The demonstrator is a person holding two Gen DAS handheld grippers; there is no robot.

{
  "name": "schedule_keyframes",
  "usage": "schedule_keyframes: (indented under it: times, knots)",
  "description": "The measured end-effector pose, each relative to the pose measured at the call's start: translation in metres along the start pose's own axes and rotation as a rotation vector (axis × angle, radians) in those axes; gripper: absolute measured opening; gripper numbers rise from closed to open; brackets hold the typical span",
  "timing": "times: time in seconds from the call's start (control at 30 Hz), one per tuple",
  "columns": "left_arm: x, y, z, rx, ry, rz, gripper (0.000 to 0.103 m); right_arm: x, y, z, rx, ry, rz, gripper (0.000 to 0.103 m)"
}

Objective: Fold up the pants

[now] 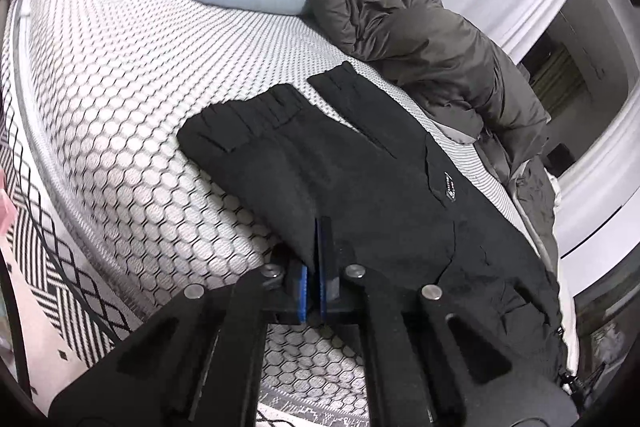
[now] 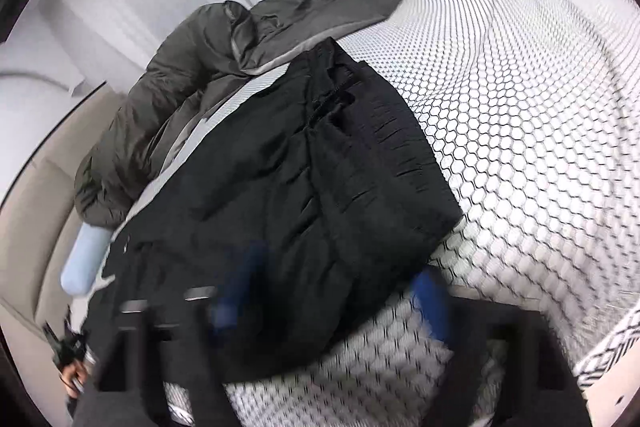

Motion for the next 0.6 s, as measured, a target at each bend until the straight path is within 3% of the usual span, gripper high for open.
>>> schedule_keyframes:
  times: [0.07,0.13,0.23,0.3,0.4,0.47,0.5,0.6]
  knots:
    - [-0.002,0.0,0.003,0.012,0.004,0.005,0.001,-0.017,0.005,-0.005,-0.056,-0.004,0.053,0.019]
    - [0.0,-0.003,0.001,0.01,0.014,-0.005,0.001,-0.033,-0.001,0.001,-0.084,-0.025,0.084,0.018]
    - [0.001,-0.01,-0.003,0.022,0.026,-0.02,0.002,-0.024,-0.025,0.025,-0.073,-0.079,0.025,0.018]
    - [-0.001,-0.011,-0.002,0.038,0.042,-0.02,0.002,-0.026,-0.03,0.025,-0.078,-0.086,0.046,0.019]
    - [-0.014,-0.007,0.004,0.067,0.065,-0.006,0.008,-0.053,-0.024,0.016,-0.087,-0.15,0.122,0.05]
    - [-0.031,-0.001,0.007,0.097,0.1,0.036,0.026,-0.075,-0.02,0.01,-0.104,-0.203,0.187,0.07]
    - [-0.039,0.001,0.011,0.108,0.099,0.058,0.038,-0.088,-0.019,0.004,-0.126,-0.241,0.221,0.071]
    - [-0.059,0.004,0.025,0.141,0.098,0.102,0.059,-0.103,-0.02,-0.012,-0.183,-0.275,0.257,0.071]
Point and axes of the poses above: each gripper's, at about its wrist camera, not at the fingertips, and x roughly the way its jaws point, z to its right, y to its top, the point moved 10 cm from there along x, roughly the way its jaws point, and after that the axes turned 4 degrees about -x, right-handed, at the moved point
